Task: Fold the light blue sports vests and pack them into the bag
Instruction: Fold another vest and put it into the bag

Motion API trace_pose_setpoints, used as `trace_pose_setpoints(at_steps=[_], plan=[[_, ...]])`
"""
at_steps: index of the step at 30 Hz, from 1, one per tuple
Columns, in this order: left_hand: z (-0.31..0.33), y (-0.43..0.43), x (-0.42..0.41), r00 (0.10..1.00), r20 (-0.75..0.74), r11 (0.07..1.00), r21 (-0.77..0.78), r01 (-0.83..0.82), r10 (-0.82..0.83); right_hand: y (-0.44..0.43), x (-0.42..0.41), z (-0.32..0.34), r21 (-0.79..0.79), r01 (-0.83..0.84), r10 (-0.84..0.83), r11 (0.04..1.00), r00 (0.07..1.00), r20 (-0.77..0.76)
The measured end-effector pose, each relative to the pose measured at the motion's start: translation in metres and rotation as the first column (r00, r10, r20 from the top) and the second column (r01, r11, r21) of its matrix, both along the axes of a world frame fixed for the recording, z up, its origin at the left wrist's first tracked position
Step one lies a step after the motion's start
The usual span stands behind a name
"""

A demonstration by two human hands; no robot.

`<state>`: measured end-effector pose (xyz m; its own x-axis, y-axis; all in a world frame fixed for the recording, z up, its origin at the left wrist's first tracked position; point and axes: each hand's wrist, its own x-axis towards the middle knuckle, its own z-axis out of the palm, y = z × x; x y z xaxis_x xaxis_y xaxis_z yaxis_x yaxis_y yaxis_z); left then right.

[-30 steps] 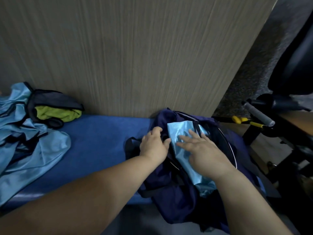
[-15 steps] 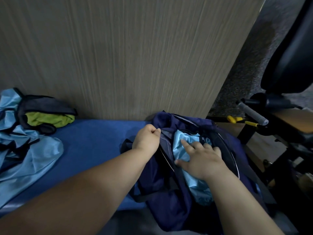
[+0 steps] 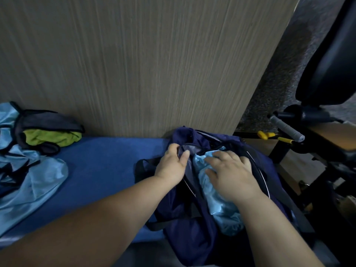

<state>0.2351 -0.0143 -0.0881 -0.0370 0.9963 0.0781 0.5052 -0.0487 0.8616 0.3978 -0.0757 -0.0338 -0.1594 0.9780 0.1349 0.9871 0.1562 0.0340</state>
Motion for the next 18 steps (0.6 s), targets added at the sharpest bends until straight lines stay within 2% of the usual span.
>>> trace_pose_setpoints(at_steps=[1,4,5,15,18], plan=[[-0.004,-0.004,0.001,0.998,-0.041,0.998,-0.013,0.055,-0.055,0.0,0.003,0.0,-0.049,0.002,-0.001,0.999,1.0,0.012],[-0.011,-0.013,0.001,0.943,-0.275,0.982,-0.064,0.177,-0.188,0.001,0.003,-0.01,-0.33,0.049,-0.034,0.943,0.998,0.049],[-0.013,-0.015,0.0,0.92,-0.327,0.977,-0.074,0.201,-0.214,0.002,0.003,-0.015,-0.367,0.057,-0.041,0.929,0.998,0.05],[-0.003,-0.001,-0.007,0.895,-0.345,0.955,-0.189,0.229,-0.283,0.03,0.006,-0.028,-0.364,0.002,-0.035,0.932,0.996,-0.082],[0.005,-0.007,-0.022,0.87,-0.388,0.952,-0.155,0.263,-0.303,0.031,0.0,-0.018,-0.403,0.056,-0.045,0.913,0.998,0.038]])
